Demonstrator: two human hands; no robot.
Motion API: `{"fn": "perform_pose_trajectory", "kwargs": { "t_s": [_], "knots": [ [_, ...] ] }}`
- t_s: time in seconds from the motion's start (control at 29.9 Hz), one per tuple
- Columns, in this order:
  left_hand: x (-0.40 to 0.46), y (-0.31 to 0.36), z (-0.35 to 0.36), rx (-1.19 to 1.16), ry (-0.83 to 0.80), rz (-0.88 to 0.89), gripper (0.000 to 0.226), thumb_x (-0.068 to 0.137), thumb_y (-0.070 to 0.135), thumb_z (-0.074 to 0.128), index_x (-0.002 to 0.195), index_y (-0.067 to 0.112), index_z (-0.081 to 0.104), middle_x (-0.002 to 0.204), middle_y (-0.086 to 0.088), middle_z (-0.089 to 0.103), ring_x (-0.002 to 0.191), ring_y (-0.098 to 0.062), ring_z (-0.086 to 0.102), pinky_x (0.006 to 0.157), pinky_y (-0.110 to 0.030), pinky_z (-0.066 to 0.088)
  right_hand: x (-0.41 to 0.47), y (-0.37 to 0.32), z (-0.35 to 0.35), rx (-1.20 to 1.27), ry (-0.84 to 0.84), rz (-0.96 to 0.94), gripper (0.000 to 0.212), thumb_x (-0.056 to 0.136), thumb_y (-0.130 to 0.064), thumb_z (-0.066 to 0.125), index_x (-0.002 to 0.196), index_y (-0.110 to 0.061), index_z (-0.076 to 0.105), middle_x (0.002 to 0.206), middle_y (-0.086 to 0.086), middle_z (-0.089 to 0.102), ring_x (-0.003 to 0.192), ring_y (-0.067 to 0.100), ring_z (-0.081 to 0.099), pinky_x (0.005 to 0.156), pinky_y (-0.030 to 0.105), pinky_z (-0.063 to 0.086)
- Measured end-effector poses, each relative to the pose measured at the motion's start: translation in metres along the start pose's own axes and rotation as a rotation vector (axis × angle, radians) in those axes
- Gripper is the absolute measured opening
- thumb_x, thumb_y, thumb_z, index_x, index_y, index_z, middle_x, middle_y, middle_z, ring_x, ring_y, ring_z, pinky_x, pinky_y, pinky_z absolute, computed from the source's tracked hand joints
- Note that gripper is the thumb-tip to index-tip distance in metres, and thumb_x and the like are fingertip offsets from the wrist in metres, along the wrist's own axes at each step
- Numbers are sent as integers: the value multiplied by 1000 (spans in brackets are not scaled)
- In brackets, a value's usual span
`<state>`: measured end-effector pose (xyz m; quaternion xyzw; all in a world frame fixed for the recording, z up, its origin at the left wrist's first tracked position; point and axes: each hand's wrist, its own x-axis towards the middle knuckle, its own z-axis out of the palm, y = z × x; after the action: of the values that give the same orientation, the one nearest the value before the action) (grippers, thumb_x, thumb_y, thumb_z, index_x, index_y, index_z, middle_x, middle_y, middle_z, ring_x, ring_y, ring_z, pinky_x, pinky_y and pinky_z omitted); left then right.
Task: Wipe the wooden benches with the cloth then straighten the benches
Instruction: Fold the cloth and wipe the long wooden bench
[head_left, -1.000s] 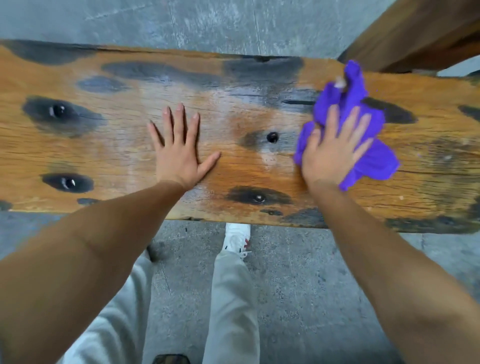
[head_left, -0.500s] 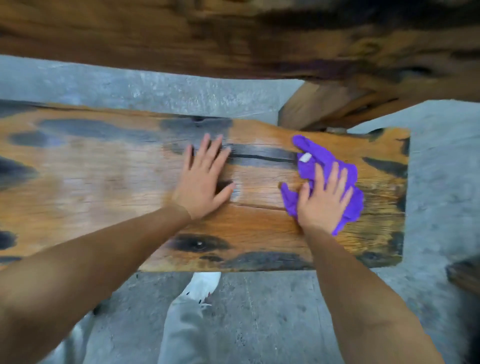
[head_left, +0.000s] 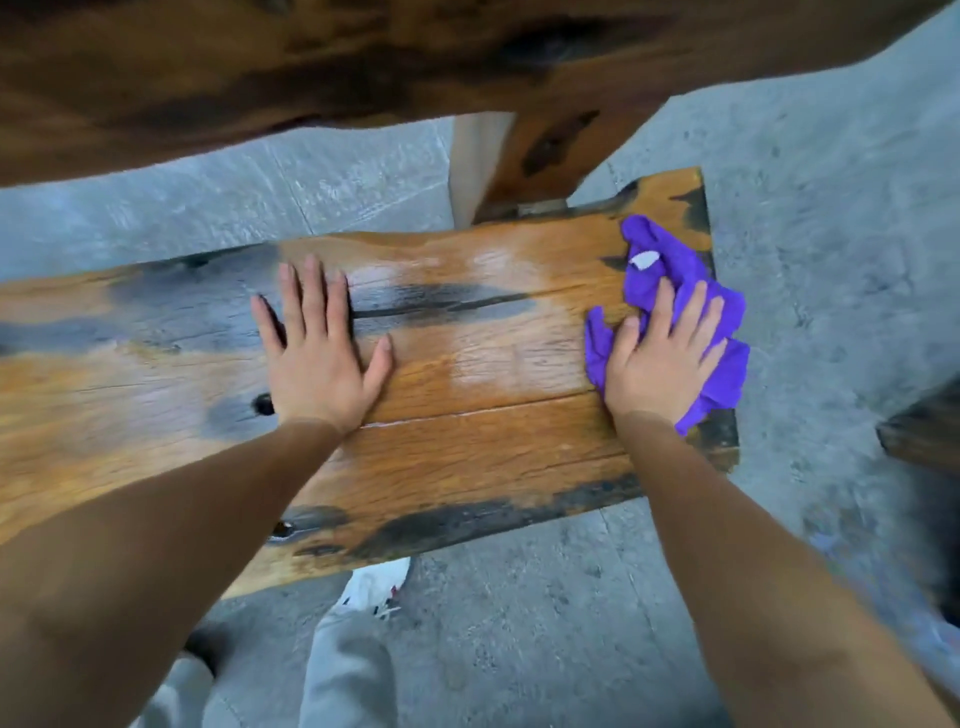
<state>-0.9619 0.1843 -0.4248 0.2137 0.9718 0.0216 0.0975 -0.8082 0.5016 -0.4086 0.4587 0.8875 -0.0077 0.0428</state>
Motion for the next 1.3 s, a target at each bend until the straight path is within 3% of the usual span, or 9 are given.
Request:
{"fn": "perform_pose_trajectory", "kwargs": {
  "t_s": [0.33, 0.53, 0.6, 0.77, 0.9, 1.04, 1.17, 1.24, 1.3],
  "knots": [
    [-1, 1, 4, -16, 47, -1, 83, 97, 59, 35, 161, 12, 13, 171, -12, 5, 158, -35, 1, 123, -66, 5, -210, -104, 13, 57, -126, -229, 67, 100, -48, 44, 161, -26, 29, 173, 13, 15, 160, 39, 7, 124, 68, 11],
    [-3, 1, -3, -48, 28, 3, 79, 98, 55, 33, 161, 11, 16, 171, -13, 8, 157, -37, 4, 122, -68, 8, -191, -59, 8, 59, -86, -433, 58, 97, -46, 52, 153, -32, 46, 170, 8, 29, 158, 34, 22, 124, 64, 18],
    [-3, 2, -4, -23, 19, 9, 78, 99, 57, 27, 161, 11, 15, 171, -13, 8, 157, -38, 5, 122, -67, 8, -162, -27, 7, 33, -47, -287, 53, 98, -45, 51, 149, -30, 52, 168, 8, 32, 157, 34, 26, 124, 63, 20],
    [-2, 3, -5, 1, 7, -1, 78, 99, 58, 23, 161, 11, 17, 171, -13, 10, 157, -37, 6, 123, -65, 8, -85, 26, 5, 41, -22, 198, 62, 98, -47, 42, 158, -31, 40, 171, 6, 26, 159, 31, 21, 125, 58, 19],
    [-2, 6, -8, 5, -2, 6, 78, 99, 57, 23, 162, 11, 16, 171, -14, 9, 158, -37, 5, 123, -65, 8, -80, 29, 3, 125, -16, 362, 64, 99, -49, 34, 160, -29, 36, 172, 7, 23, 160, 30, 17, 124, 60, 20],
    [-1, 2, -13, -9, -13, 32, 80, 98, 59, 24, 161, 11, 20, 170, -15, 12, 157, -39, 8, 123, -66, 8, -152, -23, 4, 152, -3, 418, 62, 101, -45, 37, 160, -26, 37, 171, 8, 26, 160, 29, 18, 123, 60, 23],
    [-4, -4, -23, -117, -50, 74, 83, 93, 62, 29, 161, 15, 25, 171, -12, 11, 158, -36, 5, 125, -61, -1, -250, -111, 1, 367, 68, 547, 51, 103, -30, 52, 154, -22, 49, 166, 12, 35, 155, 35, 27, 116, 56, 33],
    [-8, -28, -30, -243, -86, 176, 76, 90, 56, 39, 156, 17, 37, 170, -10, 17, 158, -33, 8, 126, -53, -3, -292, -158, 0, 432, 38, 534, 49, 100, -26, 57, 149, -22, 56, 161, 15, 42, 151, 38, 34, 110, 57, 37],
    [-23, -71, -42, -411, -150, 266, 65, 88, 44, 50, 146, 14, 51, 166, -11, 29, 156, -33, 17, 128, -48, 8, -341, -200, -8, 474, -8, 498, 47, 98, -24, 60, 145, -25, 60, 159, 12, 45, 148, 38, 36, 107, 55, 39]
  ]
}}
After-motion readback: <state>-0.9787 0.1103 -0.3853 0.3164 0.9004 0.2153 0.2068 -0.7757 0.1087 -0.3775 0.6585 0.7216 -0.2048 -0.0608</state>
